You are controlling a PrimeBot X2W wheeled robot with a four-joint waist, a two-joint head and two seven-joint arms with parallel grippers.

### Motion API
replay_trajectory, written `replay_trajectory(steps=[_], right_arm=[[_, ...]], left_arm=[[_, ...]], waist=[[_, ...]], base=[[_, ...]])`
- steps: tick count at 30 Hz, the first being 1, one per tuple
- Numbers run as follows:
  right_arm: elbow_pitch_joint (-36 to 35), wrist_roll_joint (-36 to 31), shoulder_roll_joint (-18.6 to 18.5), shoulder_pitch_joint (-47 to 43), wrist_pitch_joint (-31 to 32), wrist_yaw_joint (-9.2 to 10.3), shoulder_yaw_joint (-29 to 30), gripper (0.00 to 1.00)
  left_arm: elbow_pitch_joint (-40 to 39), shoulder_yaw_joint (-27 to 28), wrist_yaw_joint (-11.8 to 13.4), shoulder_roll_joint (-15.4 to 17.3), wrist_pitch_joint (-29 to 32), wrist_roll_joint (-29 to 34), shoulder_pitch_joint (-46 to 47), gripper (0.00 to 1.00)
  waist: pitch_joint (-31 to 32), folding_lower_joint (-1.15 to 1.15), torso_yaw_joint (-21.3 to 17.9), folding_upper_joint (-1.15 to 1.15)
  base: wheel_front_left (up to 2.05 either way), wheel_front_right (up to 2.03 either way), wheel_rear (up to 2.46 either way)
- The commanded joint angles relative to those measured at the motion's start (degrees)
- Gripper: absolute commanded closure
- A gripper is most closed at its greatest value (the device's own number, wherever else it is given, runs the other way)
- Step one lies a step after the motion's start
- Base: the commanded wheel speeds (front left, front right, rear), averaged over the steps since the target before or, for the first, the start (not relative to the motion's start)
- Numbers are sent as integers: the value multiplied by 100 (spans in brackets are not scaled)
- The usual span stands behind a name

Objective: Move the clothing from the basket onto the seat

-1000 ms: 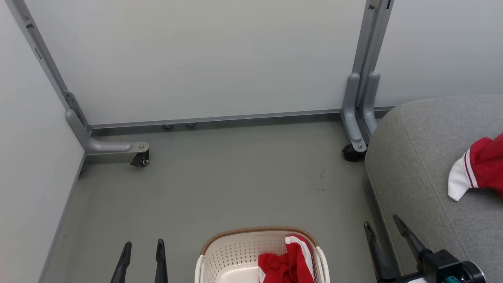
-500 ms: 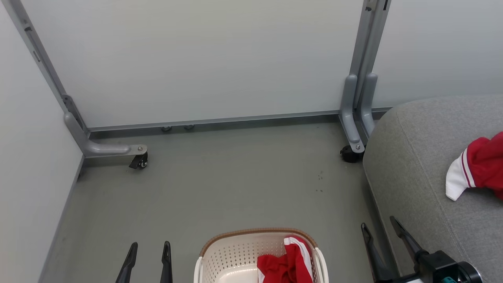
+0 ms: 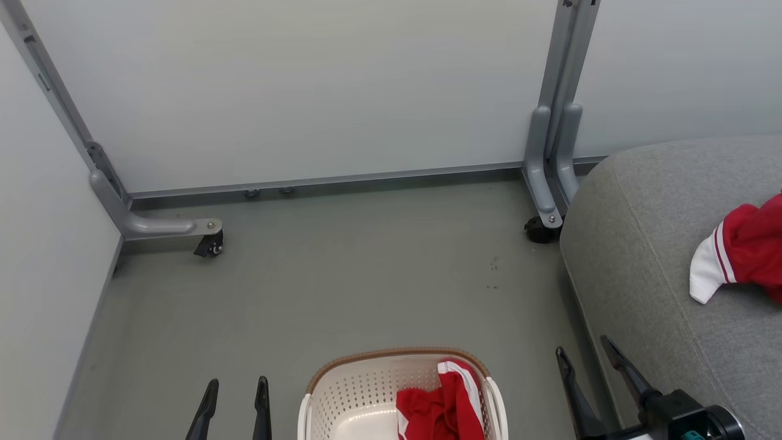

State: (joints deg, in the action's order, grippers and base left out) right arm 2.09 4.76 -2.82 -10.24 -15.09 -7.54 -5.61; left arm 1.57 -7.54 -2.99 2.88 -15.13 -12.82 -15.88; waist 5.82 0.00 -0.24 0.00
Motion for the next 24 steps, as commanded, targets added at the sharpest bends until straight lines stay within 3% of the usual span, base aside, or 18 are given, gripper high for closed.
replay_trajectory(steps=[1,8,24], right_arm=[[-28,-33,-15,7,-12,10,16,0],[-82,-201,-45,186,-12,10,-18,0],[-636,-155,-100,1772,-12,10,670,0]], left_arm=[[30,-22,12,3,-2,-12,118,0],[278,-150,-107,4,-2,20,419,0],[1719,-1057,-452,8,-2,-155,3089,0]], waist=[[-102,0,-38,0],[-627,0,-115,0],[-3327,0,-54,0]], base=[[0,0,0],[0,0,0],[0,0,0]])
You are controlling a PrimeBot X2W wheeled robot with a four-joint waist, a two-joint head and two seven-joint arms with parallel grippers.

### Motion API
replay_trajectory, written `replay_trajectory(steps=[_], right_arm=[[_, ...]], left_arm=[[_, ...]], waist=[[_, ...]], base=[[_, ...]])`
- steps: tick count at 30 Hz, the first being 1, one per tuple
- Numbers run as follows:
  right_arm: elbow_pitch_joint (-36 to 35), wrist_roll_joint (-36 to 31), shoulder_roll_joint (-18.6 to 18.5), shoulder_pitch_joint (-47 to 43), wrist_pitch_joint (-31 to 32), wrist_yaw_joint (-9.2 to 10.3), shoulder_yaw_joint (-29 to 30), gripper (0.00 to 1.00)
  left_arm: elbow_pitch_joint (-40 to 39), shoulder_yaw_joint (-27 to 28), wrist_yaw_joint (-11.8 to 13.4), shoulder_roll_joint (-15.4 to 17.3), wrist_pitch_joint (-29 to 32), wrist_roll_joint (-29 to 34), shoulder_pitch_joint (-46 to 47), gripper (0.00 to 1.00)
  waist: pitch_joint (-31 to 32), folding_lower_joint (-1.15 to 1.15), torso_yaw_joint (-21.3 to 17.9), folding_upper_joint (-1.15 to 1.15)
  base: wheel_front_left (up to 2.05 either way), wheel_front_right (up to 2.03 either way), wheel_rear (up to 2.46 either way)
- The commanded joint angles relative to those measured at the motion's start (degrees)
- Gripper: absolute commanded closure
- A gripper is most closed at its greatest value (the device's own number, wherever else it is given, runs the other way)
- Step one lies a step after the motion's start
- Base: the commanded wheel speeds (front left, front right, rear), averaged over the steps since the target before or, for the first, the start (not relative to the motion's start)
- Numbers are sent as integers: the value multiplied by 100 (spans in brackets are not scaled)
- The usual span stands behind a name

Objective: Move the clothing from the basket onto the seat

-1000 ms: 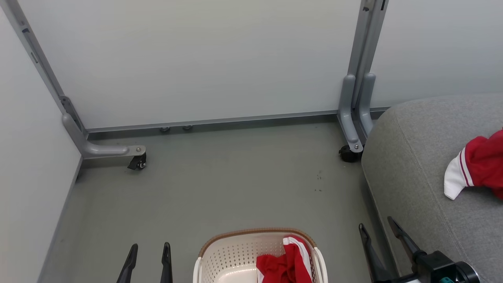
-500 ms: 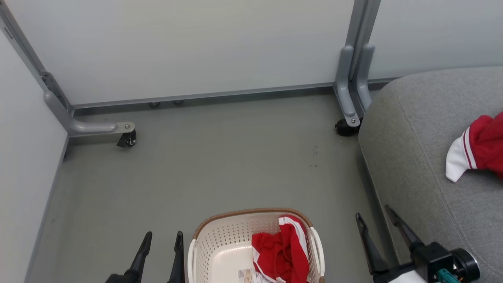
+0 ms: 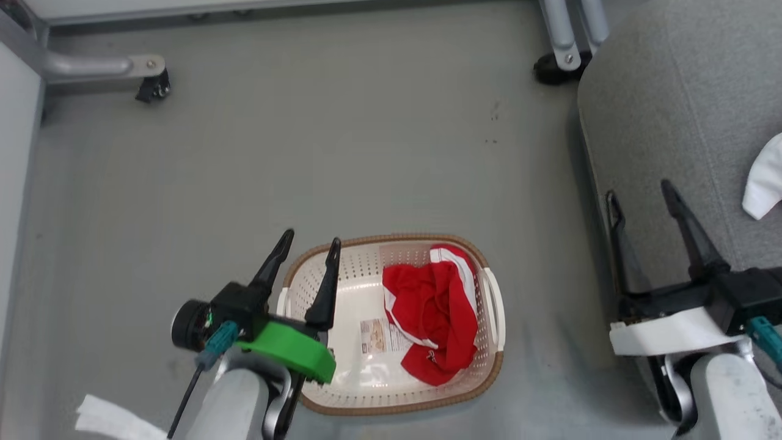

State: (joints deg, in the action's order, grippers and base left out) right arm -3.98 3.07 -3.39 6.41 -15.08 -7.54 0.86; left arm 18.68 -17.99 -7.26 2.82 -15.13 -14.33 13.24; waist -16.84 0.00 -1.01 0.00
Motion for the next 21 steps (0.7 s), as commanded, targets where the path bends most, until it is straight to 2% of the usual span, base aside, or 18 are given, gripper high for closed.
replay_trajectory(steps=[1,7,11,15,21], right_arm=[[-67,-11,-61,197,-13,10,62,0],[-387,-61,-143,814,-13,10,361,0],[-553,-101,-177,1091,-13,9,511,0],[-659,-125,-246,1251,-13,10,644,0],[-892,-176,-312,1275,-13,9,855,0]], left_arm=[[99,-115,-26,14,-3,2,365,0],[776,-1014,-28,61,-2,-236,1641,0],[1378,-1801,-29,120,-3,-619,2402,0],[2001,-2574,-29,111,-2,-1125,3082,0],[2724,-3960,-29,45,31,-2250,3955,0]], waist=[[-1210,0,21,0],[-2186,0,-37,0],[-2685,0,-115,0],[-3089,0,-181,0],[-3575,0,-151,0]], base=[[0,0,0],[0,0,0],[0,0,0],[0,0,0],[0,0,0]])
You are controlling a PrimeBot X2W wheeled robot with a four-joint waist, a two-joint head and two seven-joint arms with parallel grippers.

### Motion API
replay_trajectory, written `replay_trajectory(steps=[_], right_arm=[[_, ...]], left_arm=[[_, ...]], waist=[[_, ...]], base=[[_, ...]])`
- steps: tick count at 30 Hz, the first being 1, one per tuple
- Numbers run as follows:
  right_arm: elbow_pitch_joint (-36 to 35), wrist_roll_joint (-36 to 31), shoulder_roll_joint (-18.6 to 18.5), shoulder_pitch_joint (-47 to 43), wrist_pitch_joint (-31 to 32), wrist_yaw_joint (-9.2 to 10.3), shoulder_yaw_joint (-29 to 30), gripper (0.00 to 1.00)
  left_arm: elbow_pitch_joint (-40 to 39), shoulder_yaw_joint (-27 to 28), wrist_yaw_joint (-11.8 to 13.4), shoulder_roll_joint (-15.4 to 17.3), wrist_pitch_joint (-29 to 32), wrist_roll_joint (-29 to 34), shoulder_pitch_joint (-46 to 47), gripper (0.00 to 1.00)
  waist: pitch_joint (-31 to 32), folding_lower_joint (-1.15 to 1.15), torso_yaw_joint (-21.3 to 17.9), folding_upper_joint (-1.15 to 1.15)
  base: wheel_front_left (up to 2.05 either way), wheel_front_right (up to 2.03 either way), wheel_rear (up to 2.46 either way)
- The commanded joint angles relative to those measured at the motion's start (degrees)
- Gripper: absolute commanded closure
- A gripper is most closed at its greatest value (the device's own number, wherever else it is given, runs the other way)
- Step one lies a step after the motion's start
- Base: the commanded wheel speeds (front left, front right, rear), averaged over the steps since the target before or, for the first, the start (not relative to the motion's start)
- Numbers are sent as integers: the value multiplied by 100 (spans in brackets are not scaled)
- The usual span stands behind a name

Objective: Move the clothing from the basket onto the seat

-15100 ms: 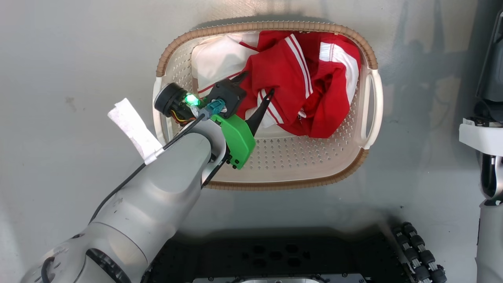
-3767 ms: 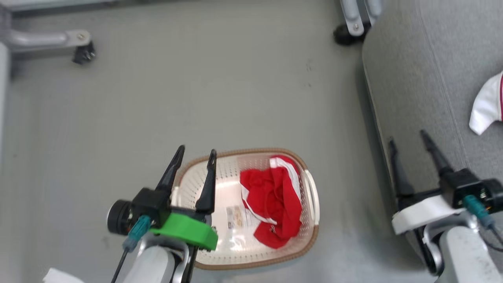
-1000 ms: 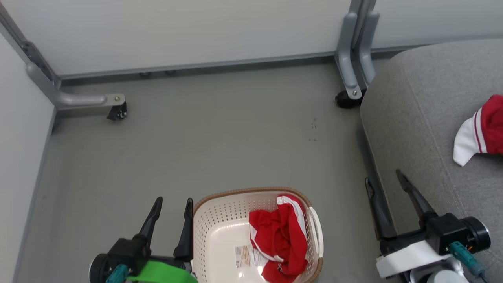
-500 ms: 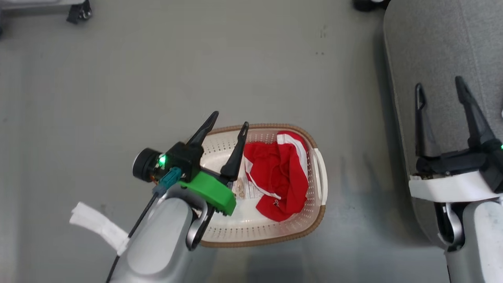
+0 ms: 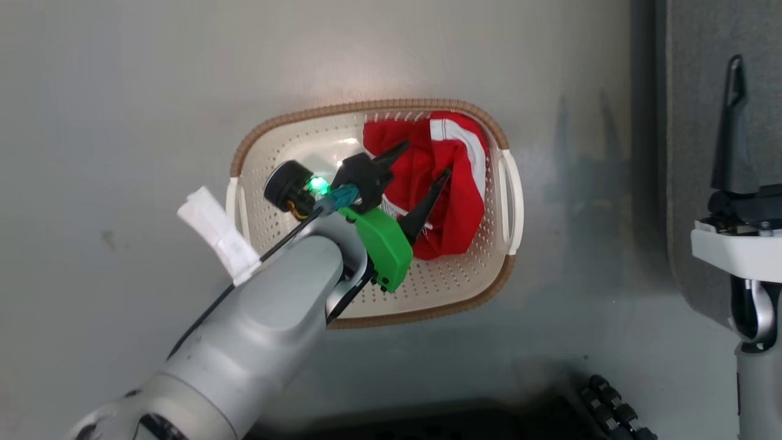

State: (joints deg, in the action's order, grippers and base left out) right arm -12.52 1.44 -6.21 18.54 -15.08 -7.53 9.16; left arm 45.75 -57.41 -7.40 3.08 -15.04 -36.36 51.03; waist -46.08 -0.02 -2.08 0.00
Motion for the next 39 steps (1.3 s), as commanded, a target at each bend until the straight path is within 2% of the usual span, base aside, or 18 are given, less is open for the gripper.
replay_trajectory(steps=[1,8,15,29,39], right_arm=[[-74,-18,-25,41,-13,8,63,0],[-298,36,-31,64,-13,8,141,0],[-519,217,-23,179,-13,9,68,0],[-934,238,-244,156,-13,9,-153,0],[-1022,79,-339,15,-13,9,-221,0]], left_arm=[[87,-186,-15,13,22,-232,283,0],[301,-1201,-16,-8,193,-1485,982,0],[552,-1511,-16,-1,478,-2251,1363,0],[685,-1601,-16,5,696,-2424,1755,0],[70,-1600,-16,-3,598,-2548,1834,0]], waist=[[-700,2,-21,0],[-1018,2,22,0],[-1180,2,-93,0],[-1373,2,-276,0],[-1451,2,-285,0]], base=[[0,0,0],[0,0,0],[0,0,0],[0,0,0],[0,0,0]])
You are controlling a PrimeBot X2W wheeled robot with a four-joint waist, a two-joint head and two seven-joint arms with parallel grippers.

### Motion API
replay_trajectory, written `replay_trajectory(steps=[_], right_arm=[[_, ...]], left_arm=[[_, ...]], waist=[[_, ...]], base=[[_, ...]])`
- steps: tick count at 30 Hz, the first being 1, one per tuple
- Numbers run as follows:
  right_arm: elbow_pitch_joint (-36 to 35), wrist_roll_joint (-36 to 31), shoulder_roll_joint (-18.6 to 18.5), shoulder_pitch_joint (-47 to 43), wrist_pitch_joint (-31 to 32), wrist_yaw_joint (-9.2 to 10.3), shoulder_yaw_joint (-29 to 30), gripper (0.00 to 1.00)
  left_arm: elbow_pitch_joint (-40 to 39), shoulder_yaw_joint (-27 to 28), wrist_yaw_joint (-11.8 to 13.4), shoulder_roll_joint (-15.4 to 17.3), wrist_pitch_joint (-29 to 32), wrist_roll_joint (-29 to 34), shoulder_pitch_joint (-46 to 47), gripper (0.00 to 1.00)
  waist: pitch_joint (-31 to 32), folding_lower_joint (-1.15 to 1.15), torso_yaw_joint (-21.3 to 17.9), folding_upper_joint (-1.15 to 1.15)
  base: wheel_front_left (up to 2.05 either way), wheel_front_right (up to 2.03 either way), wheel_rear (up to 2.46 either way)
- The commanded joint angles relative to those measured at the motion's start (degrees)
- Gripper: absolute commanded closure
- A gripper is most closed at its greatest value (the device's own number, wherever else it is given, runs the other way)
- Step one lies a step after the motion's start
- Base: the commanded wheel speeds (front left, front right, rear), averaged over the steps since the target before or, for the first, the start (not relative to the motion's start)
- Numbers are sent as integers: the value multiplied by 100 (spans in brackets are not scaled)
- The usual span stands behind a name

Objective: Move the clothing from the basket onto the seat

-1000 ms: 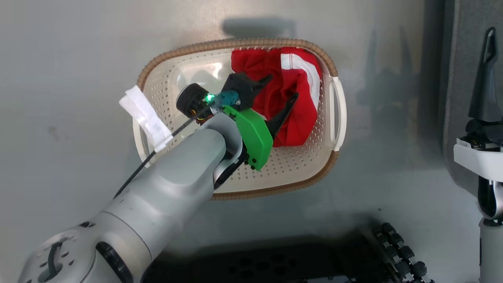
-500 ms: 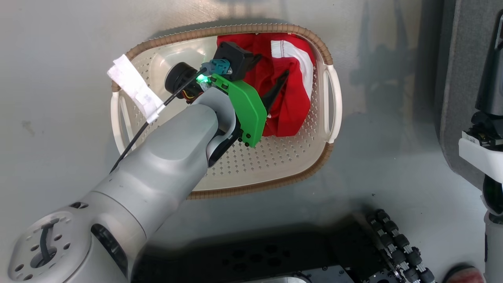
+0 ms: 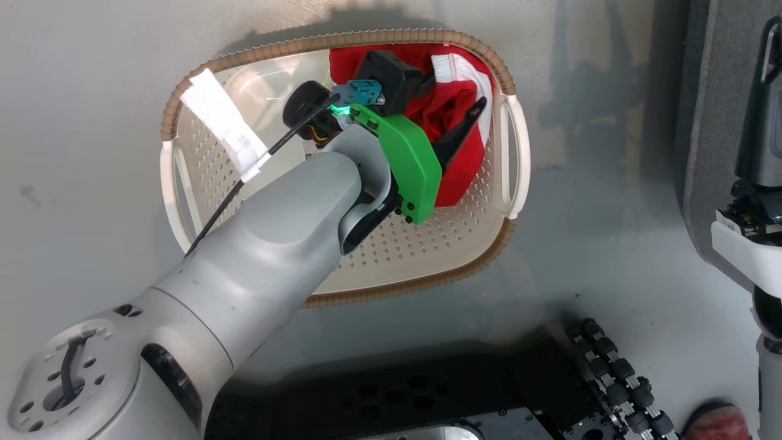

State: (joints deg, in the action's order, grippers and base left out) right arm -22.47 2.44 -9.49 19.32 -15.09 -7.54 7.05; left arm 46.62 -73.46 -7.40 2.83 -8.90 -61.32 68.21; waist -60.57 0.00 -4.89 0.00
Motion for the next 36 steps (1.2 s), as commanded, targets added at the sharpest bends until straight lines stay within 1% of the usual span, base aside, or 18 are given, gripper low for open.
replay_trajectory(steps=[1,8,9,10,11,13,14,17,21,25,29,32,36], right_arm=[[-31,-36,-16,-75,-11,10,-13,0],[-49,-72,-38,-116,-11,10,-21,0],[-51,-72,-42,-116,-11,10,-23,0],[-57,-79,-47,-121,-11,10,-20,0],[-60,-84,-49,-126,-11,10,-19,0],[-75,-84,-55,-133,-11,10,-10,0],[-83,-87,-63,-140,-11,10,0,0],[-93,-83,-70,-142,-11,10,25,0],[-94,-84,-77,-109,-11,10,44,0],[-62,-66,-80,18,-11,10,45,0],[34,-51,-66,83,-11,10,25,0],[96,-33,-55,113,-11,10,-23,0],[208,11,-35,134,-12,10,-64,0]], left_arm=[[-91,5,-16,21,-1,-78,111,0],[-434,4,-16,75,139,-83,48,0],[-465,5,-16,80,145,-47,38,1],[-475,5,-16,92,149,10,24,11],[-485,5,-16,95,168,57,9,39],[-538,5,-16,91,194,127,-50,90],[-566,6,-16,91,202,155,-78,100],[-699,5,-16,100,284,262,-131,100],[-921,6,-16,131,362,230,-226,100],[-1434,6,-16,215,430,-47,-344,100],[-2020,7,-16,420,431,-278,-557,100],[-2304,8,-16,563,384,-393,-724,100],[-2637,6,-16,738,120,-516,-963,100]], waist=[[-7,0,-6,0],[-5,0,-26,0],[-3,0,-32,0],[1,0,-36,0],[3,0,-38,0],[4,0,-41,0],[5,0,-39,0],[1,0,-28,0],[3,0,19,0],[17,0,86,0],[175,0,176,0],[321,0,221,0],[603,0,285,0]], base=[[0,0,0],[0,0,0],[0,0,0],[0,0,0],[0,0,0],[0,0,0],[0,0,0],[0,0,0],[0,0,0],[0,0,0],[0,0,0],[0,0,0],[0,0,0]])
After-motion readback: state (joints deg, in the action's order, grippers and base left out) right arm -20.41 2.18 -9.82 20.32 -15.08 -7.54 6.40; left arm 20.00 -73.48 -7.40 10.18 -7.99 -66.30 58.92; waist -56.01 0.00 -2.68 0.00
